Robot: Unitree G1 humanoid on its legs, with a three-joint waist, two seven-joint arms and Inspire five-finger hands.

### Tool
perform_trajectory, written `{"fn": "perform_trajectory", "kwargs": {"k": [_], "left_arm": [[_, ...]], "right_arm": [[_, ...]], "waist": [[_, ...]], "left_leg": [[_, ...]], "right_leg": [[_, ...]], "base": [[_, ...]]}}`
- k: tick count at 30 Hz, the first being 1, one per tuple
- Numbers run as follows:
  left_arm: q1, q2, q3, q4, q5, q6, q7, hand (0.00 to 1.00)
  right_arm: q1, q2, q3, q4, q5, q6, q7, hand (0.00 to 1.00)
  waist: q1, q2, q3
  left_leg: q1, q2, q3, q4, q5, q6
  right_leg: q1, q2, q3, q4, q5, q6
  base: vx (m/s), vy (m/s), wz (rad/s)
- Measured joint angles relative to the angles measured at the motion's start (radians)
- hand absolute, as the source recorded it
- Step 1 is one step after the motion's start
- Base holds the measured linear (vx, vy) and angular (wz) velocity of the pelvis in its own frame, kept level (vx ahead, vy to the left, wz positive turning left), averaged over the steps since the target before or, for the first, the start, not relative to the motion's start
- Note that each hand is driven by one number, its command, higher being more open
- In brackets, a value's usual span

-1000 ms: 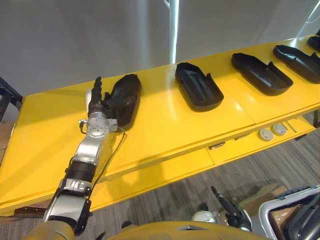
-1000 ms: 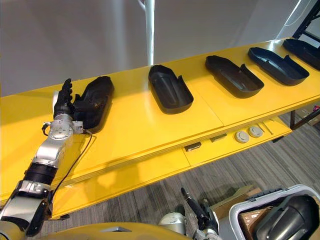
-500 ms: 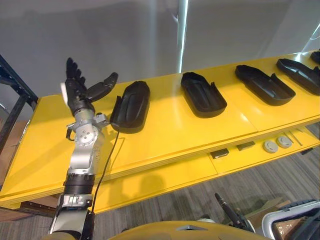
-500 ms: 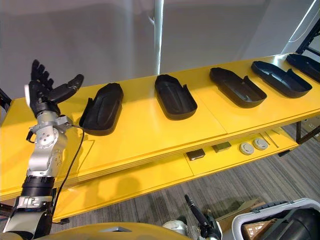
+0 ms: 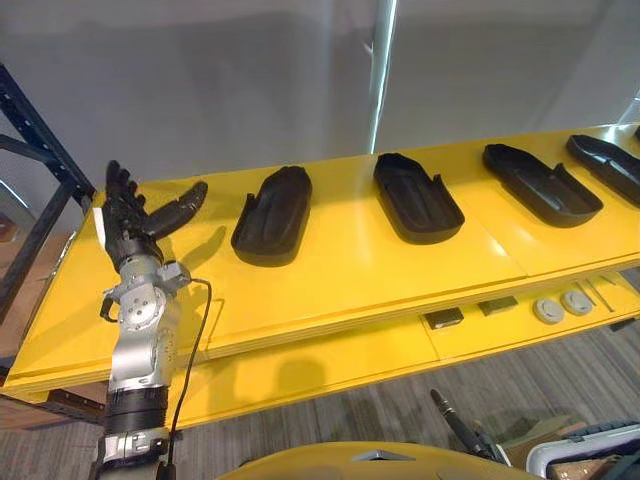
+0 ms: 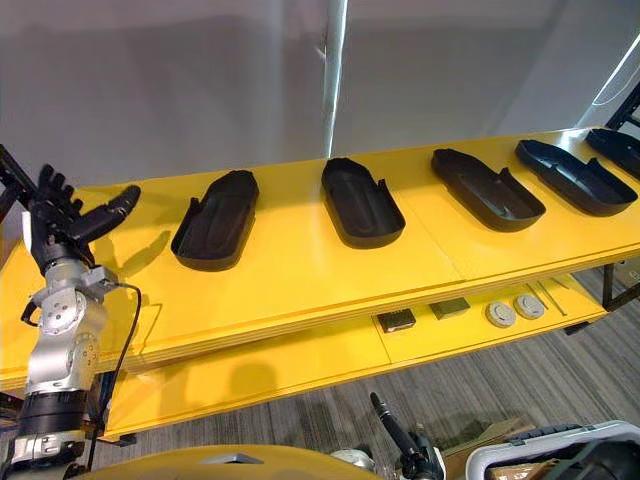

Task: Walk over and take three plastic housings, then place them on the shelf

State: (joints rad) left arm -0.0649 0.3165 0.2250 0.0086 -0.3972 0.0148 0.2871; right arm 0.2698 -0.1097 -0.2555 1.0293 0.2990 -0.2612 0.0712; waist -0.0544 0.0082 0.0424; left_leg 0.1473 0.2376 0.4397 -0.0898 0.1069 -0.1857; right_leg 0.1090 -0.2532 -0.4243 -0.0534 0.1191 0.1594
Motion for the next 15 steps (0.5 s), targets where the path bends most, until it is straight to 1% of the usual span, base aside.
{"fn": "perform_trajectory", "kwargs": {"k": [1, 2, 3, 6, 9, 11, 15], "left_arm": [[0.017, 0.0, -0.001, 0.0, -0.03, 0.022, -0.039, 1.0], [0.043, 0.0, -0.002, 0.002, -0.082, 0.058, -0.111, 1.0], [0.059, 0.0, -0.003, 0.002, -0.114, 0.078, -0.155, 1.0], [0.08, 0.004, -0.015, 0.039, -0.161, 0.104, -0.241, 1.0], [0.087, 0.012, -0.016, 0.081, -0.197, 0.117, -0.291, 1.0], [0.098, 0.018, -0.019, 0.081, -0.202, 0.12, -0.314, 1.0], [0.112, 0.046, -0.033, 0.082, -0.278, 0.121, -0.37, 1.0]], "right_arm": [[0.0, 0.0, -0.001, 0.0, 0.0, 0.0, 0.0, 1.0], [0.0, 0.0, -0.012, 0.0, 0.0, 0.0, 0.0, 1.0], [-0.002, 0.0, -0.019, 0.0, 0.0, 0.0, 0.0, 1.0], [-0.002, -0.001, -0.039, -0.007, 0.0, 0.002, -0.001, 1.0], [-0.002, -0.001, -0.041, -0.021, 0.0, 0.01, 0.0, 1.0], [-0.002, 0.0, -0.048, -0.025, -0.001, 0.013, 0.002, 1.0], [-0.003, -0.001, -0.058, -0.025, -0.004, 0.017, 0.004, 1.0]], "waist": [[0.001, 0.0, 0.0], [0.002, 0.0, 0.0], [0.003, 0.0, 0.001], [0.003, 0.006, 0.005], [0.0, 0.013, 0.01], [-0.002, 0.016, 0.011], [0.0, 0.024, 0.016]], "left_leg": [[-0.001, 0.0, 0.0, 0.0, 0.0, 0.0], [-0.001, 0.0, 0.0, 0.0, 0.0, 0.0], [-0.002, 0.0, 0.0, 0.0, 0.0, 0.0], [0.0, 0.0, 0.0, 0.0, 0.0, 0.0], [0.001, 0.0, 0.0, 0.001, -0.001, 0.0], [0.001, 0.0, 0.0, 0.001, -0.001, 0.0], [0.001, 0.0, 0.0, 0.001, -0.001, 0.0]], "right_leg": [[0.0, 0.0, -0.001, 0.0, 0.0, 0.0], [0.0, 0.0, -0.001, -0.001, 0.0, 0.0], [0.0, 0.0, -0.002, -0.001, 0.0, 0.0], [0.0, 0.0, -0.002, -0.002, 0.001, -0.002], [0.0, 0.0, -0.005, -0.002, 0.001, -0.002], [0.0, 0.0, -0.006, -0.003, 0.001, -0.002], [0.0, 0.0, -0.007, -0.004, 0.001, -0.002]], "base": [[0.0, 0.0, 0.0], [0.0, 0.0, 0.0], [0.0, 0.0, 0.0], [0.0, 0.0, 0.0], [0.0, 0.0, 0.0], [0.0, 0.0, 0.0], [0.0, 0.0, 0.0]]}}
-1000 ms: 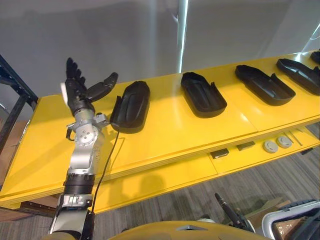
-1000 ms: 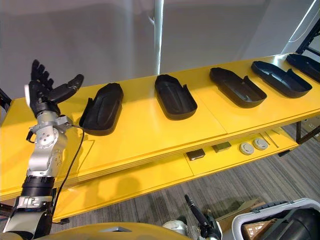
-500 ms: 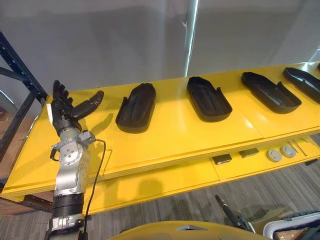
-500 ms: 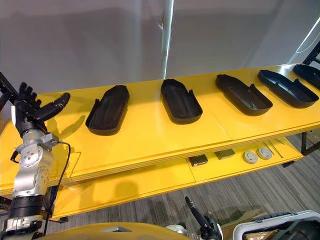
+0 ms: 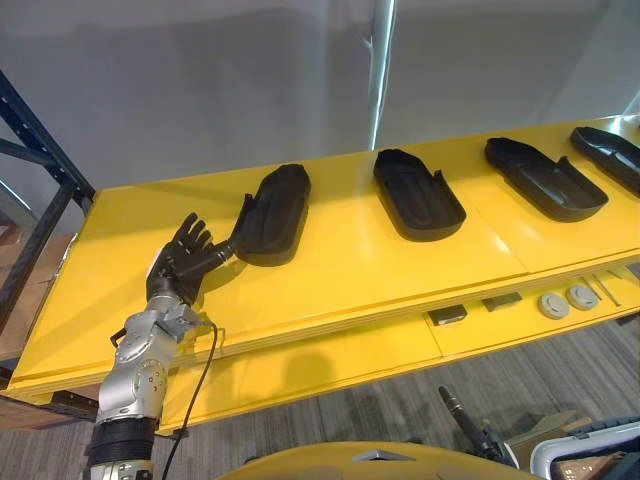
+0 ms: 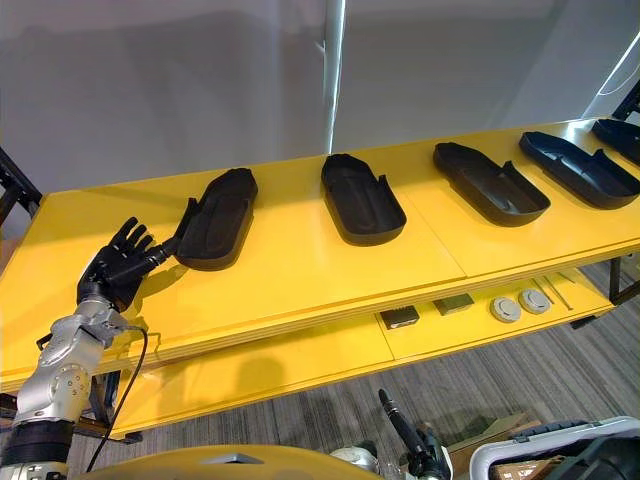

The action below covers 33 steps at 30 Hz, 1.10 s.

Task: Walk over and take three plastic housings, then place them on the shelf

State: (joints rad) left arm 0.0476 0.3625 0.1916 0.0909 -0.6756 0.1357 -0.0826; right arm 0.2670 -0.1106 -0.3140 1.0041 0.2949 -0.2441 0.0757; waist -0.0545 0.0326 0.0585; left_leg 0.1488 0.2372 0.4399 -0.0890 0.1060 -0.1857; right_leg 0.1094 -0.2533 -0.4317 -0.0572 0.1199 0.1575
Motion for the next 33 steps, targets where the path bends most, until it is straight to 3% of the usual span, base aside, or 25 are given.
{"fn": "perform_trajectory", "kwargs": {"k": [10, 23, 26, 29, 31, 33], "left_arm": [[0.003, 0.001, -0.088, -0.04, -0.174, 0.087, -0.215, 1.0], [0.002, 0.001, -0.132, -0.059, -0.187, 0.088, -0.226, 1.0], [0.002, 0.001, -0.132, -0.06, -0.176, 0.087, -0.19, 1.0], [0.002, 0.0, -0.128, -0.06, -0.091, 0.073, -0.081, 1.0], [0.002, -0.012, -0.11, -0.058, 0.044, 0.005, 0.049, 1.0], [0.002, -0.037, -0.063, -0.058, 0.103, -0.054, 0.124, 1.0]], "right_arm": [[-0.009, -0.003, -0.049, 0.003, -0.015, 0.0, 0.002, 1.0], [-0.01, -0.004, -0.049, 0.014, -0.016, 0.0, -0.06, 1.0], [-0.01, -0.004, -0.049, 0.014, -0.016, 0.0, -0.065, 1.0], [-0.009, -0.004, -0.049, 0.014, -0.017, 0.0, -0.068, 1.0], [-0.009, -0.003, -0.048, 0.013, -0.021, -0.006, -0.106, 1.0], [-0.008, -0.002, -0.048, 0.006, -0.025, -0.014, -0.133, 1.0]], "waist": [[0.0, 0.036, 0.021], [-0.003, 0.04, 0.023], [-0.003, 0.042, 0.022], [-0.003, 0.043, 0.021], [-0.002, 0.042, 0.021], [-0.002, 0.042, 0.022]], "left_leg": [[-0.002, 0.0, 0.005, 0.0, -0.003, -0.002], [-0.001, 0.0, 0.016, -0.001, -0.005, -0.003], [-0.001, 0.0, 0.017, -0.001, -0.005, -0.003], [-0.001, 0.0, 0.017, 0.0, -0.004, -0.003], [-0.001, 0.0, 0.017, 0.0, -0.004, -0.003], [-0.001, 0.0, 0.017, 0.0, -0.004, -0.003]], "right_leg": [[-0.002, 0.0, 0.002, -0.002, 0.0, 0.003], [-0.006, 0.0, 0.014, -0.002, 0.002, 0.004], [-0.006, 0.0, 0.014, -0.002, 0.002, 0.004], [-0.005, 0.0, 0.014, -0.002, 0.002, 0.004], [-0.005, 0.0, 0.014, -0.002, 0.002, 0.004], [-0.005, 0.0, 0.014, -0.002, 0.002, 0.004]], "base": [[0.0, 0.0, -0.01], [0.0, 0.0, -0.01], [0.0, 0.0, 0.0], [0.0, 0.0, 0.0], [0.0, 0.0, 0.0], [0.0, 0.0, 0.0]]}}
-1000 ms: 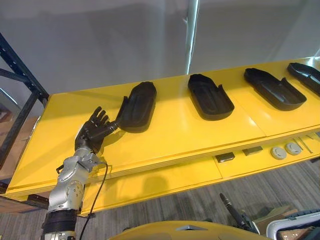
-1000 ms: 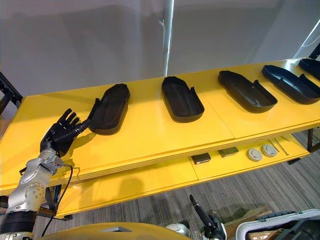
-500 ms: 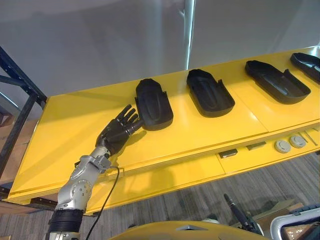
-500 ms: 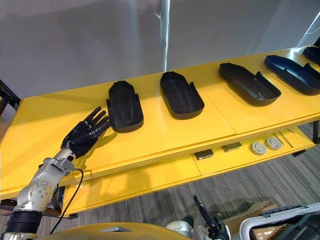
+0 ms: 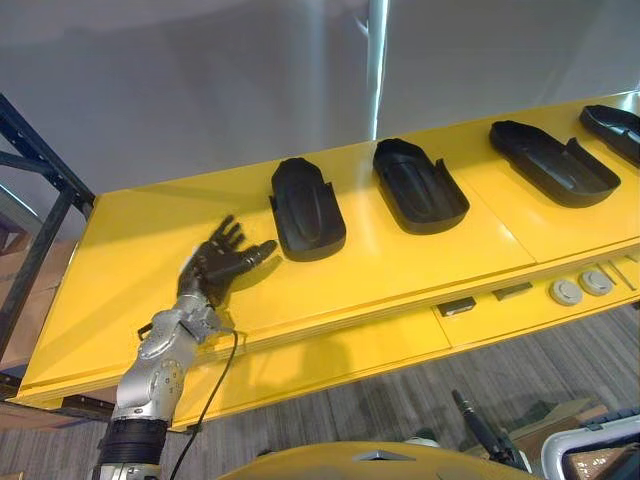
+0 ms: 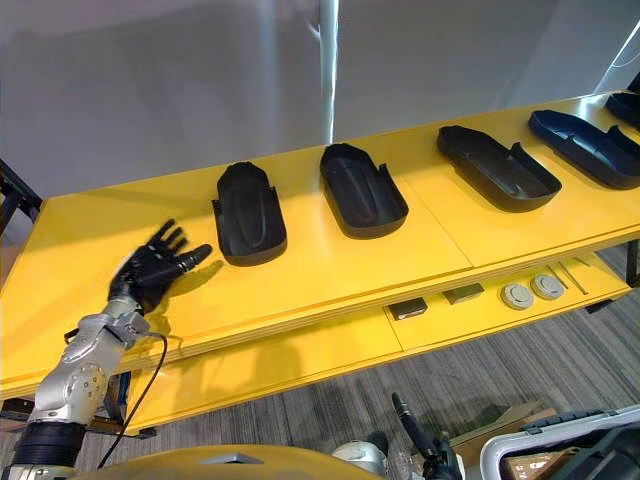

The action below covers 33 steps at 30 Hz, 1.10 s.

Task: Walk over and take three plastic housings, then place them on the shelf

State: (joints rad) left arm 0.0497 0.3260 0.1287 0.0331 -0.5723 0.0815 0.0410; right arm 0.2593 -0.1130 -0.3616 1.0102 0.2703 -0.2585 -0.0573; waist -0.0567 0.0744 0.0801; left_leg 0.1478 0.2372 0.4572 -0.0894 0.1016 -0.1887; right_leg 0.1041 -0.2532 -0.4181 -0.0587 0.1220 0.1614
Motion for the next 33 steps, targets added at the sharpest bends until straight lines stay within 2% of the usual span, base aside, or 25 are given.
{"fn": "perform_trajectory", "kwargs": {"k": [1, 3, 4, 6, 8, 10, 13, 17, 18, 19, 21, 22, 23, 25, 26, 33], "left_arm": [[0.0, -0.043, 0.065, -0.007, 0.042, -0.103, 0.09, 1.0], [0.001, -0.071, 0.094, -0.037, 0.066, -0.159, 0.151, 1.0], [0.002, -0.096, 0.104, -0.073, 0.076, -0.206, 0.196, 1.0], [0.026, -0.155, 0.089, -0.191, 0.139, -0.338, 0.293, 1.0], [0.045, -0.176, 0.046, -0.262, 0.228, -0.424, 0.352, 1.0], [0.052, -0.177, 0.022, -0.318, 0.306, -0.479, 0.382, 1.0], [0.068, -0.177, 0.022, -0.358, 0.349, -0.541, 0.399, 1.0], [0.08, -0.177, 0.031, -0.367, 0.347, -0.562, 0.397, 1.0], [0.084, -0.177, 0.049, -0.38, 0.343, -0.562, 0.392, 1.0], [0.085, -0.177, 0.055, -0.388, 0.343, -0.562, 0.392, 1.0], [0.087, -0.176, 0.067, -0.407, 0.342, -0.563, 0.386, 1.0], [0.091, -0.176, 0.07, -0.415, 0.337, -0.563, 0.374, 1.0], [0.099, -0.176, 0.07, -0.415, 0.336, -0.563, 0.371, 1.0], [0.119, -0.176, 0.068, -0.415, 0.336, -0.561, 0.353, 1.0], [0.158, -0.192, 0.074, -0.474, 0.304, -0.557, 0.255, 1.0], [0.164, -0.198, 0.064, -0.474, 0.305, -0.557, 0.258, 1.0]], "right_arm": [[0.004, 0.004, 0.006, -0.032, 0.0, -0.019, -0.039, 1.0], [0.013, 0.011, 0.017, -0.065, 0.0, -0.035, -0.074, 1.0], [0.018, 0.017, 0.023, -0.095, -0.002, -0.047, -0.108, 1.0], [0.019, 0.038, 0.047, -0.202, -0.038, -0.071, -0.226, 1.0], [0.011, 0.051, 0.061, -0.288, -0.079, -0.098, -0.317, 1.0], [-0.001, 0.066, 0.064, -0.42, -0.177, -0.102, -0.434, 1.0], [0.003, 0.071, 0.091, -0.672, -0.311, -0.108, -0.538, 1.0], [-0.004, 0.056, 0.078, -0.965, -0.343, -0.135, -0.538, 1.0], [-0.019, 0.023, 0.065, -1.075, -0.34, -0.148, -0.522, 1.0], [-0.029, 0.013, 0.056, -1.106, -0.338, -0.148, -0.51, 1.0], [-0.054, -0.01, 0.046, -1.174, -0.312, -0.148, -0.486, 1.0], [-0.074, -0.02, 0.038, -1.226, -0.272, -0.149, -0.46, 1.0], [-0.083, -0.023, 0.038, -1.24, -0.254, -0.15, -0.448, 1.0], [-0.088, -0.027, 0.046, -1.286, -0.145, -0.15, -0.366, 1.0], [-0.086, -0.033, 0.166, -1.331, -0.049, -0.089, -0.155, 1.0], [-0.081, -0.033, 0.169, -1.331, -0.038, -0.089, -0.141, 1.0]], "waist": [[0.002, 0.0, 0.0], [0.002, 0.0, 0.0], [0.004, 0.0, 0.0], [0.006, -0.001, 0.0], [0.006, 0.003, -0.002], [0.002, 0.005, -0.002], [-0.006, 0.005, -0.002], [0.0, -0.001, 0.001], [0.002, -0.007, 0.004], [0.002, -0.011, 0.007], [0.002, -0.029, 0.016], [0.002, -0.046, 0.017], [0.001, -0.051, 0.014], [0.0, -0.061, 0.009], [0.024, -0.056, 0.024], [0.024, -0.057, 0.025]], "left_leg": [[0.0, 0.0, -0.001, 0.0, 0.0, 0.0], [0.0, 0.0, -0.005, 0.001, 0.001, 0.0], [0.0, 0.0, -0.008, 0.0, 0.001, 0.0], [0.0, 0.001, -0.009, 0.0, 0.002, 0.0], [0.0, 0.001, -0.009, 0.0, 0.002, 0.0], [0.0, 0.001, -0.009, 0.0, 0.002, 0.0], [0.006, 0.002, -0.002, 0.001, 0.002, 0.0], [0.007, 0.004, -0.002, 0.001, 0.003, -0.001], [0.009, 0.006, -0.002, 0.001, 0.003, -0.002], [0.01, 0.008, -0.001, 0.001, 0.003, -0.002], [0.01, 0.013, -0.001, 0.001, 0.005, -0.005], [0.01, 0.018, -0.002, 0.002, 0.006, -0.006], [0.009, 0.018, -0.002, 0.002, 0.005, -0.007], [0.009, 0.017, -0.006, 0.003, 0.004, -0.008], [0.001, 0.017, -0.033, 0.003, 0.007, -0.005], [-0.003, 0.017, -0.038, 0.003, 0.008, -0.005]], "right_leg": [[0.0, 0.0, -0.001, 0.001, 0.0, 0.0], [0.0, 0.0, -0.006, 0.005, 0.001, 0.001], [0.001, 0.0, -0.007, 0.006, 0.0, 0.0], [0.001, 0.0, -0.01, 0.006, -0.001, -0.002], [0.001, 0.0, -0.01, 0.006, -0.001, -0.002], [0.001, 0.0, -0.009, 0.005, -0.002, -0.002], [0.001, 0.0, -0.003, 0.005, -0.001, -0.002], [0.001, 0.002, -0.003, 0.005, 0.0, -0.001], [0.002, 0.004, -0.003, 0.005, 0.004, 0.005], [0.003, 0.006, -0.002, 0.005, 0.004, 0.005], [0.003, 0.011, -0.002, 0.005, 0.004, 0.005], [0.003, 0.016, -0.004, 0.005, 0.003, 0.004], [0.003, 0.016, -0.004, 0.005, 0.003, 0.004], [0.005, 0.016, -0.008, 0.006, 0.003, 0.004], [0.021, 0.014, -0.037, 0.006, 0.001, 0.005], [0.019, 0.014, -0.039, 0.006, 0.001, 0.005]], "base": [[0.0, 0.0, 0.0], [0.0, 0.0, 0.04], [0.0, 0.0, 0.04], [0.0, 0.0, 0.0], [0.0, 0.0, 0.0], [0.0, 0.0, 0.0], [0.0, 0.0, -0.06], [0.0, 0.0, -0.01], [0.0, 0.0, 0.0], [0.0, 0.0, 0.0], [0.0, 0.0, 0.0], [0.0, 0.0, 0.0], [0.0, 0.0, 0.0], [0.0, 0.0, 0.0], [0.0, 0.0, 0.0], [0.0, 0.0, 0.01]]}}
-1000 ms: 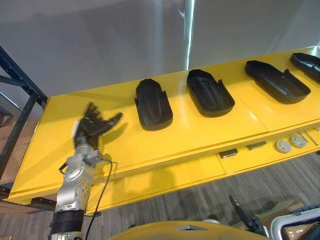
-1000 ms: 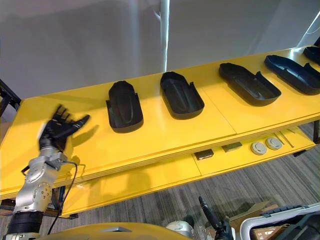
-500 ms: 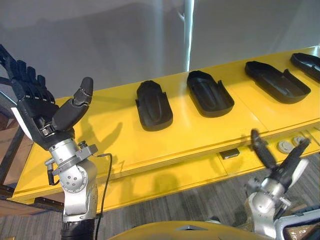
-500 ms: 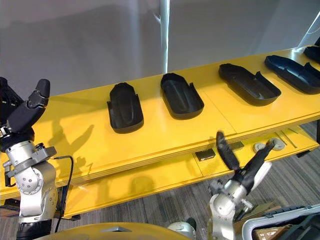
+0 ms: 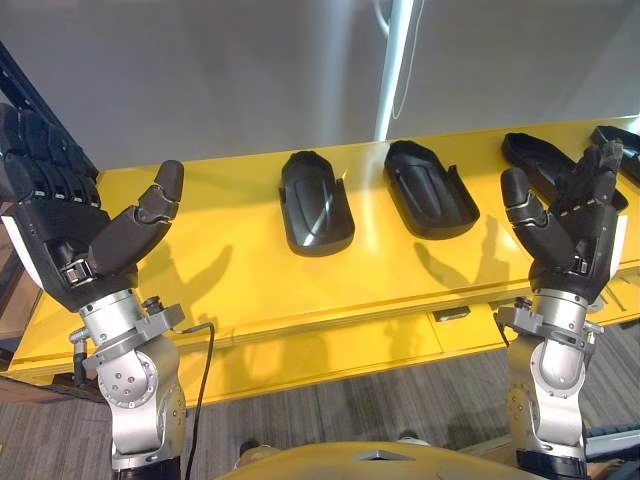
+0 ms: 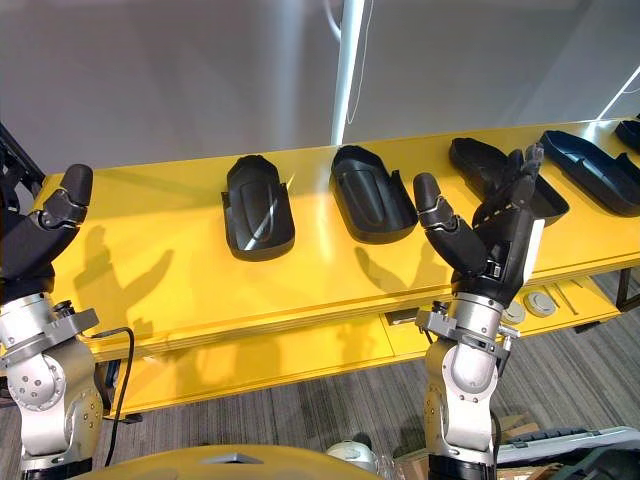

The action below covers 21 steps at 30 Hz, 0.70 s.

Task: Walk over and take three plastic housings, then place them on the shelf

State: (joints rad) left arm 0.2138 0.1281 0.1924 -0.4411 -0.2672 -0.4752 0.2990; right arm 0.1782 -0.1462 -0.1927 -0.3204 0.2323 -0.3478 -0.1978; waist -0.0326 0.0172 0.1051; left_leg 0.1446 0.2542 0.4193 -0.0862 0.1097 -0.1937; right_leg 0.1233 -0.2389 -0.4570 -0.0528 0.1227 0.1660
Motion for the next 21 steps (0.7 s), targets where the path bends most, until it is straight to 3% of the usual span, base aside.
{"fn": "perform_trajectory", "kwargs": {"k": [3, 11, 15, 21], "left_arm": [[0.031, -0.005, -0.053, 0.0, 0.008, 0.008, 0.009, 1.0], [0.072, -0.01, -0.205, 0.002, 0.127, 0.115, 0.048, 1.0], [0.071, -0.01, -0.213, 0.002, 0.128, 0.115, 0.048, 1.0], [0.072, -0.008, -0.211, 0.002, 0.128, 0.115, 0.045, 1.0]], "right_arm": [[0.007, 0.0, 0.024, 0.001, 0.058, 0.006, 0.042, 1.0], [0.01, -0.02, 0.171, 0.005, 0.138, 0.053, 0.241, 1.0], [0.013, -0.046, 0.183, 0.008, 0.128, 0.055, 0.248, 1.0], [0.037, -0.057, 0.152, 0.007, 0.106, 0.055, 0.175, 1.0]], "waist": [[0.0, -0.003, 0.008], [0.013, -0.027, 0.056], [0.031, -0.026, 0.057], [0.032, -0.026, 0.057]], "left_leg": [[-0.009, 0.0, -0.007, 0.0, 0.0, 0.001], [-0.035, 0.0, -0.025, 0.001, 0.008, 0.004], [-0.031, 0.001, -0.028, 0.001, 0.008, 0.004], [-0.01, 0.001, -0.003, 0.001, -0.001, 0.003]], "right_leg": [[-0.006, 0.0, -0.002, 0.001, -0.002, -0.002], [-0.041, -0.004, 0.0, 0.038, -0.024, -0.008], [-0.041, -0.005, 0.0, 0.054, -0.03, -0.006], [-0.041, -0.005, 0.029, 0.059, -0.036, -0.006]], "base": [[0.0, 0.0, 0.05], [0.0, 0.008, 0.04], [0.03, 0.012, 0.03], [0.0, 0.009, -0.11]]}}
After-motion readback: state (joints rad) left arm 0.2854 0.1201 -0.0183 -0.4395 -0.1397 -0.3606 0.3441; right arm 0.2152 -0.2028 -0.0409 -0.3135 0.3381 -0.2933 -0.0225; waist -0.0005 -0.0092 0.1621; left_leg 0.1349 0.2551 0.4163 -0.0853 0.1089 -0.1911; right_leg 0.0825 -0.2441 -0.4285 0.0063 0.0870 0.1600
